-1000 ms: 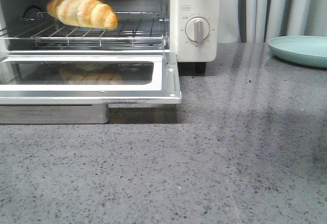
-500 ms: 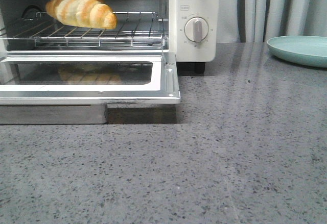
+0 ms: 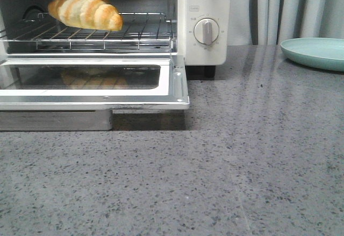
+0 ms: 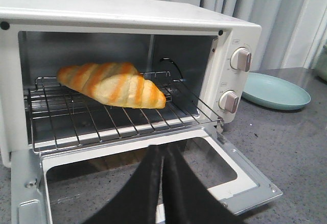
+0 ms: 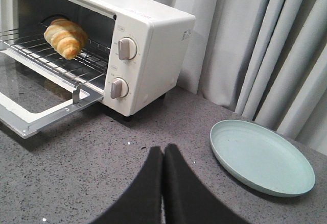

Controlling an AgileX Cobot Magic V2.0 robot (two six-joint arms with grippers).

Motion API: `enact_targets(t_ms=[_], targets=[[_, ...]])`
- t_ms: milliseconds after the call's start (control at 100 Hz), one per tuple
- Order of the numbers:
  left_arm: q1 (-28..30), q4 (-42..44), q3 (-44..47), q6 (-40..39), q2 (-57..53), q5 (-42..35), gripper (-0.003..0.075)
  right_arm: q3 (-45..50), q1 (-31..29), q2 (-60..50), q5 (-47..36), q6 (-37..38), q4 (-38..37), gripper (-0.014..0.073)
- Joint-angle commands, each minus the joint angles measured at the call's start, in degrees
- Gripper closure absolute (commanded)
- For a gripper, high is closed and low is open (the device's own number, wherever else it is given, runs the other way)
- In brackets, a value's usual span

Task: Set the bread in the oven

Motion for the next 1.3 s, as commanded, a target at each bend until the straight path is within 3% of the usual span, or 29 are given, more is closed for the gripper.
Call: enact_targets(t_ms=[0, 340, 450, 580, 670, 760, 970, 1160, 1230, 1290], targets=[[0.12, -0.86, -1.7, -0.39, 0.26, -4.53, 0.0741, -1.16, -0.29, 0.91, -3.89, 0.0, -2.55, 0.0662], [0.12, -0.86, -1.6, -0.39, 0.26, -4.53, 0.0741, -1.16, -0.29, 0.91, -3.89, 0.0, -2.55, 0.0662], [0.6, 3.93, -1.21, -0.39, 0.26, -5.68, 0.0741, -1.16, -0.29, 0.91, -3.89, 0.0, -2.55, 0.0662], [1.19, 14.06, 3.58, -0.39, -0.42, -15.23, 0.0741, -1.16, -0.29, 0.91, -3.89, 0.0, -2.55, 0.0662], [1.73, 17.13, 9.8, -0.39, -2.86, -25.31, 0.0741, -1.16, -0.29, 0.91, -3.89, 0.0, -2.55, 0.0662], [1.72, 17.54, 15.21, -0.39, -7.4, -28.68, 0.0741, -1.16, -0.29, 0.91, -3.89, 0.0, -2.55, 0.0662], [8.0, 17.42, 22.58, -9.43, -16.08, -22.83, 0.0741, -1.16, -0.29, 0.91, -3.89, 0.0, -2.55, 0.0662], [15.2, 17.42, 22.43, -12.29, -22.38, 2.88, 0.0741, -1.16, -0.29, 0.91, -3.89, 0.0, -2.55, 0.0662], [17.23, 17.42, 22.43, -12.29, -25.13, 8.99, 0.0741, -1.16, -0.29, 0.91, -3.89, 0.0, -2.55, 0.0662], [18.56, 17.42, 22.56, -12.29, -25.65, 9.54, 0.0741, -1.16, -0.29, 0.91, -3.89, 0.0, -2.55, 0.0662]])
